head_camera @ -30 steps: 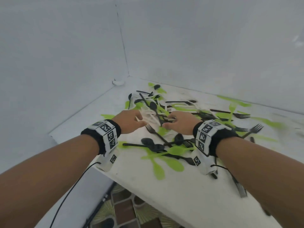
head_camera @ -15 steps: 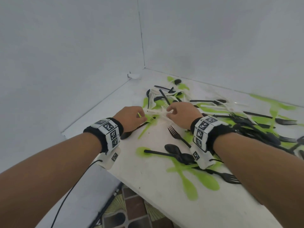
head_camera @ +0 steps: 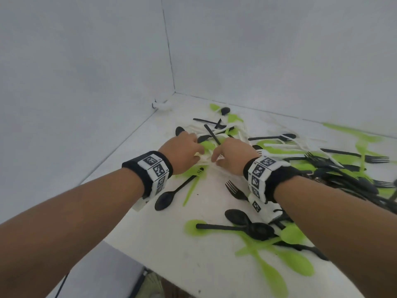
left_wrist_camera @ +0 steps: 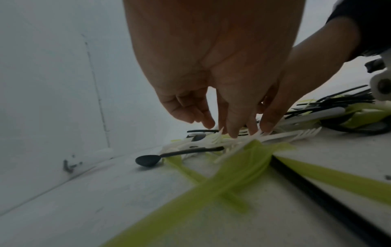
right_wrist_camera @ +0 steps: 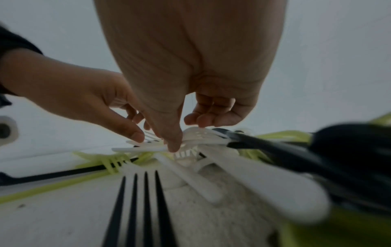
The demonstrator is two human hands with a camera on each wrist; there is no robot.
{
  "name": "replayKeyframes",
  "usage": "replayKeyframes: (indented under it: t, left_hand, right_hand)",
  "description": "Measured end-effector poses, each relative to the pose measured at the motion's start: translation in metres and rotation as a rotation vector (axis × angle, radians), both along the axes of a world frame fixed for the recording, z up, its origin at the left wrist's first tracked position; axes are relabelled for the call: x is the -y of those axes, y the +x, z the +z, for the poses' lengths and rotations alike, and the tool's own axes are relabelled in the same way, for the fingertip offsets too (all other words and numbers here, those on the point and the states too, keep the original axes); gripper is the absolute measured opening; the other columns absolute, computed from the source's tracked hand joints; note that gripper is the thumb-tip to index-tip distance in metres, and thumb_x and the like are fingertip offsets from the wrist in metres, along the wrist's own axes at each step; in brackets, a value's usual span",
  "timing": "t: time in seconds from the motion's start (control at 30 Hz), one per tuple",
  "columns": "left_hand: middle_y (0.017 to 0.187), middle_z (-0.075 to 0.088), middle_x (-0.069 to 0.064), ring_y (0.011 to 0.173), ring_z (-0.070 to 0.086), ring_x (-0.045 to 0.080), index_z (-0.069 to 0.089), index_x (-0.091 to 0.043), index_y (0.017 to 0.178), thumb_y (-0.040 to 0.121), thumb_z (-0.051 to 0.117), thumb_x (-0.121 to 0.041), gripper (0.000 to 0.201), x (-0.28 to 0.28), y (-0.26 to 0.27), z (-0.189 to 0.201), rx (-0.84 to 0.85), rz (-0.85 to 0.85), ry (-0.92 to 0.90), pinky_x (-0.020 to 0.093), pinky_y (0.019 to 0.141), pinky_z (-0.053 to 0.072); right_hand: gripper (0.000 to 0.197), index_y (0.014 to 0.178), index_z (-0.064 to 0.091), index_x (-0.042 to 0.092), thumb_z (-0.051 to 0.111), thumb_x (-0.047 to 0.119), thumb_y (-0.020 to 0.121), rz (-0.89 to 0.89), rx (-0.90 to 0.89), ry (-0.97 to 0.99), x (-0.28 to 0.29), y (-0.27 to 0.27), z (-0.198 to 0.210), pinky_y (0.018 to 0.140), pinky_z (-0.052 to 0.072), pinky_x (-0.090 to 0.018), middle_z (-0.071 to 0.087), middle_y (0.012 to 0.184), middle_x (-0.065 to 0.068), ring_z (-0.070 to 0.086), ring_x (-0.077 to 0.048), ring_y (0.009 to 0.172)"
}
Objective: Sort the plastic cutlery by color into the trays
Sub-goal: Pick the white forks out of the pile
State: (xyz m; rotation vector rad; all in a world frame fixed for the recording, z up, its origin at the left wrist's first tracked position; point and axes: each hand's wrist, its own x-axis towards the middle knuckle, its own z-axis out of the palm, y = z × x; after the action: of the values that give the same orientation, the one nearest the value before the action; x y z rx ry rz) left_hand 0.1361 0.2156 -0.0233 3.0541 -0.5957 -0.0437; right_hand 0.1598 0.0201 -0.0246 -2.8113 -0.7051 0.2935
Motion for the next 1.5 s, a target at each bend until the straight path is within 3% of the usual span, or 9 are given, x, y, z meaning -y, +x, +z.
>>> replayKeyframes:
  t: [0.47,0.63,0.8,1.0,1.07,1.13,1.23,1.37,1.5]
  left_hand:
    - [0.088,0.049,0.0,0.077,0.051,0.023,0.046,-0.019,0.082,0.095,0.05,-0.032,0.019,-0.02,0.039,0.003,-0.245,-0.211,-0.142,0.038,0.068,0.04]
    - [0.072,0.051,0.003,0.061,0.044,0.018,0.042,-0.014,0.1,0.104,0.039,-0.024,0.011,-0.023,0.043,0.014,-0.356,-0.148,-0.422,0.033,0.057,0.038]
    - [0.077,0.062,0.004,0.067,0.05,0.021,0.051,-0.02,0.113,0.104,0.035,-0.018,0.018,-0.021,0.045,0.02,-0.447,-0.046,-0.674,0.036,0.065,0.043]
    - [0.08,0.043,0.002,0.072,0.039,0.021,0.04,-0.017,0.084,0.101,0.042,-0.026,0.019,-0.028,0.054,0.013,-0.316,0.066,-0.741,0.036,0.067,0.034]
    - [0.078,0.047,0.003,0.071,0.044,0.023,0.045,-0.015,0.083,0.102,0.045,-0.037,0.029,-0.031,0.053,0.014,-0.288,0.069,-0.753,0.038,0.068,0.037]
    - [0.072,0.046,0.004,0.068,0.046,0.021,0.043,-0.014,0.077,0.105,0.038,-0.052,0.047,-0.034,0.052,0.013,-0.247,0.041,-0.714,0.038,0.069,0.038]
    - [0.071,0.057,-0.003,0.069,0.054,0.02,0.054,-0.015,0.082,0.108,0.032,-0.05,0.048,-0.042,0.056,0.007,-0.223,0.049,-0.68,0.035,0.07,0.042]
    - [0.083,0.07,-0.003,0.077,0.065,0.018,0.051,-0.033,0.122,0.106,0.035,-0.025,0.024,-0.056,0.055,-0.001,-0.227,0.05,-0.626,0.031,0.077,0.048]
    - [0.094,0.068,0.009,0.089,0.062,0.027,0.062,-0.01,0.101,0.101,0.047,-0.025,0.022,-0.068,0.053,-0.001,-0.171,0.086,-0.538,0.04,0.082,0.048]
  right_hand:
    - [0.02,0.109,0.065,0.029,0.058,0.024,0.09,-0.283,0.238,-0.035,-0.011,-0.023,-0.003,0.085,0.047,-0.039,0.047,0.099,0.006,0.053,-0.022,0.1]
    - [0.019,0.112,0.051,0.026,0.047,0.021,0.095,-0.41,0.323,-0.022,0.005,-0.031,-0.004,0.07,0.052,-0.041,0.061,0.093,0.0,0.06,-0.028,0.077]
    - [0.024,0.121,0.047,0.028,0.038,0.021,0.1,-0.485,0.287,-0.034,0.01,-0.033,0.003,0.057,0.049,-0.036,0.059,0.071,-0.003,0.058,-0.029,0.062]
    - [0.023,0.1,0.055,0.022,0.039,0.038,0.1,-0.544,0.282,0.494,0.0,-0.026,0.008,0.074,0.051,-0.042,0.062,0.089,0.003,0.059,-0.02,0.079]
    - [0.01,0.109,0.051,0.02,0.046,0.025,0.102,-0.565,0.266,0.636,-0.009,-0.022,0.007,0.07,0.054,-0.046,0.064,0.086,-0.006,0.061,-0.022,0.072]
    - [0.033,0.131,0.038,0.023,0.048,0.014,0.101,-0.571,0.192,0.69,-0.02,-0.018,0.002,0.069,0.056,-0.048,0.064,0.08,-0.01,0.062,-0.024,0.067]
    - [0.052,0.146,0.03,0.018,0.051,0.018,0.099,-0.586,0.104,0.608,-0.035,-0.013,-0.009,0.08,0.054,-0.042,0.068,0.089,-0.004,0.065,-0.025,0.084]
    - [0.018,0.112,0.06,0.02,0.054,0.031,0.1,-0.583,0.028,0.493,-0.039,-0.007,-0.012,0.078,0.05,-0.032,0.071,0.096,0.004,0.065,-0.02,0.091]
    - [0.022,0.115,0.053,0.026,0.054,0.025,0.093,-0.395,-0.032,0.285,-0.043,-0.011,-0.005,0.068,0.047,-0.032,0.06,0.094,0.004,0.061,-0.022,0.085]
